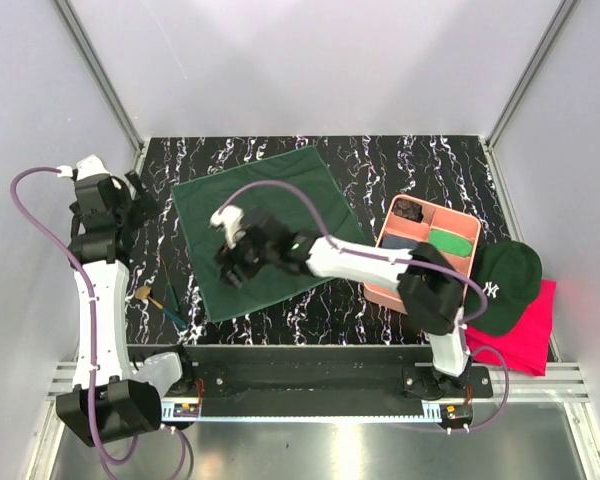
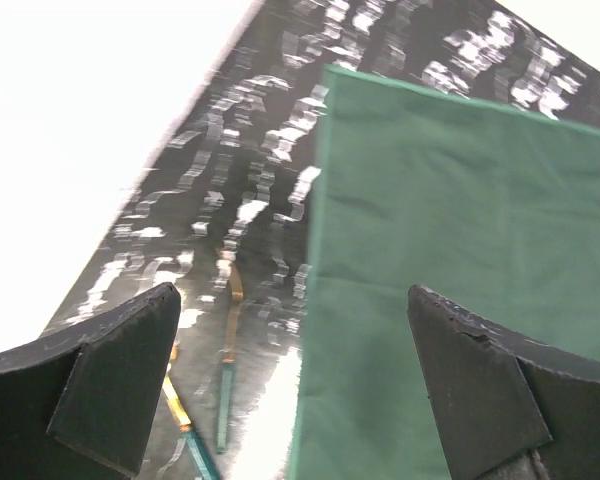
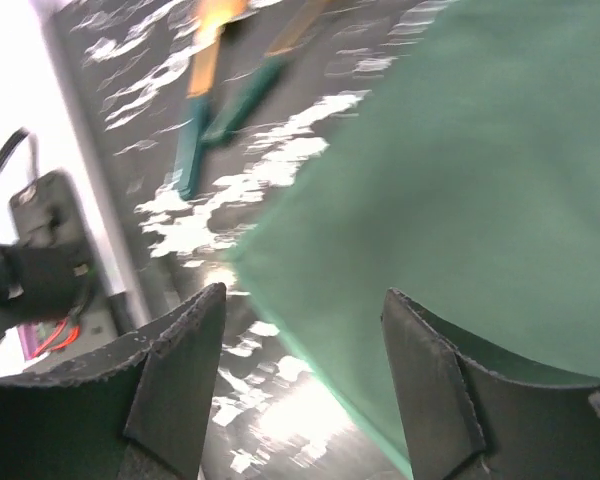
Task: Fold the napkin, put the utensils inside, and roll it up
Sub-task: Flatten the napkin out
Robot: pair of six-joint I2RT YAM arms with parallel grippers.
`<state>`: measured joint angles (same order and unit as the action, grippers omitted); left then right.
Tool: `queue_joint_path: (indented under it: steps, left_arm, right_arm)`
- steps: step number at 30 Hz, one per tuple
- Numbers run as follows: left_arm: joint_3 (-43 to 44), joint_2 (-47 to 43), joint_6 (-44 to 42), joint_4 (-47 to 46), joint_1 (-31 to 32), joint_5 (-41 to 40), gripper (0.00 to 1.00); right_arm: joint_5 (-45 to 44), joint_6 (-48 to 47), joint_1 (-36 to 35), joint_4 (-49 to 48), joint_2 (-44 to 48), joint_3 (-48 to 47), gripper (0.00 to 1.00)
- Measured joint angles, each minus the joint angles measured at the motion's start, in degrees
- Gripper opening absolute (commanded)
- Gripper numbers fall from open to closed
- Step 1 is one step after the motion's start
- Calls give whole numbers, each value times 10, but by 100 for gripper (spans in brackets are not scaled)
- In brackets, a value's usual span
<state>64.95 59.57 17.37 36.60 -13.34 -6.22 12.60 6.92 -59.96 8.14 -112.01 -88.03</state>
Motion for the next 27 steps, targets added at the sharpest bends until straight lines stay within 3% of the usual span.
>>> queue_joint_path:
  steps: [9,27]
  left_arm:
    - [-27,-3,0,-7,-20,-47,99]
    - [-27,-3,5,-8,-28,-37,99]
  right_arm:
    - [-20,-71,-122,37,-155,-130,64]
    - [-105,-149,-147,76,-218,-173,52]
